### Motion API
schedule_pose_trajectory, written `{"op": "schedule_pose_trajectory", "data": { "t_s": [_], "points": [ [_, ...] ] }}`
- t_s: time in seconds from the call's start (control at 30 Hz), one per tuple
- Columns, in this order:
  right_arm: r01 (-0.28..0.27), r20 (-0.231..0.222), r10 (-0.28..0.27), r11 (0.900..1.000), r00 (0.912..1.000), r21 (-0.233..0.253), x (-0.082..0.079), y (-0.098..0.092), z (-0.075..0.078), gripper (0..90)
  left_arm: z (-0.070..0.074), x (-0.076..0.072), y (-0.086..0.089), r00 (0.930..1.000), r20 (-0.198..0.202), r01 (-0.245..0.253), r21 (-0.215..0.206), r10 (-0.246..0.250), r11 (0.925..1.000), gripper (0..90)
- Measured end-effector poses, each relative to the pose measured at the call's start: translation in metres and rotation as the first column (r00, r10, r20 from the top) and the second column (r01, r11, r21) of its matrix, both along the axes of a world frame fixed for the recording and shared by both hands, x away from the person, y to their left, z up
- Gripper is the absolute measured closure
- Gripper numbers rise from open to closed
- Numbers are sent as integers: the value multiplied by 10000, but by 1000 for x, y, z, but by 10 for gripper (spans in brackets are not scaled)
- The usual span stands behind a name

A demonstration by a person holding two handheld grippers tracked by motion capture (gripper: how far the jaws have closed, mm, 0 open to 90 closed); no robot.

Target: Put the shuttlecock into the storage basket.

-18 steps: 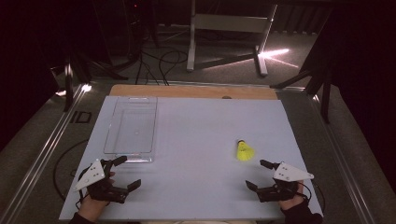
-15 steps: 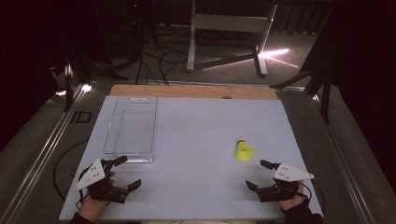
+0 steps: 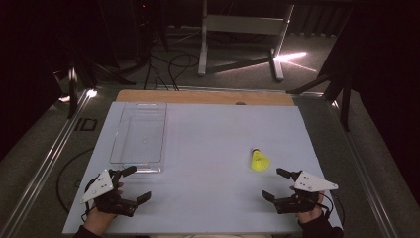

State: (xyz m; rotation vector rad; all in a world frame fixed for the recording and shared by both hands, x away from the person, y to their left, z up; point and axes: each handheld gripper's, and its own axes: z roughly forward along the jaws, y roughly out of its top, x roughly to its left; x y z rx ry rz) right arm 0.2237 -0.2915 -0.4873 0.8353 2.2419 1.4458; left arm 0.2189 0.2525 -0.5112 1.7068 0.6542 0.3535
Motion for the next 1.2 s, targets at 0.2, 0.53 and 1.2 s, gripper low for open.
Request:
{"op": "schedule_pose_trajectory", "data": {
  "t_s": [0.2,0.53,1.2],
  "points": [
    [287,118,-280,9977,9995,-606,-2,3,12,81,0,0,0,10000,-20,19,-4,-19,10000,2],
    [584,358,-536,9872,9979,-1483,0,8,33,79,0,1,-1,9999,-39,95,46,-95,9999,2],
    [525,-870,-855,9433,9925,-3278,23,12,61,79,0,1,-2,9999,-17,163,83,-163,9998,2]
  ]
}}
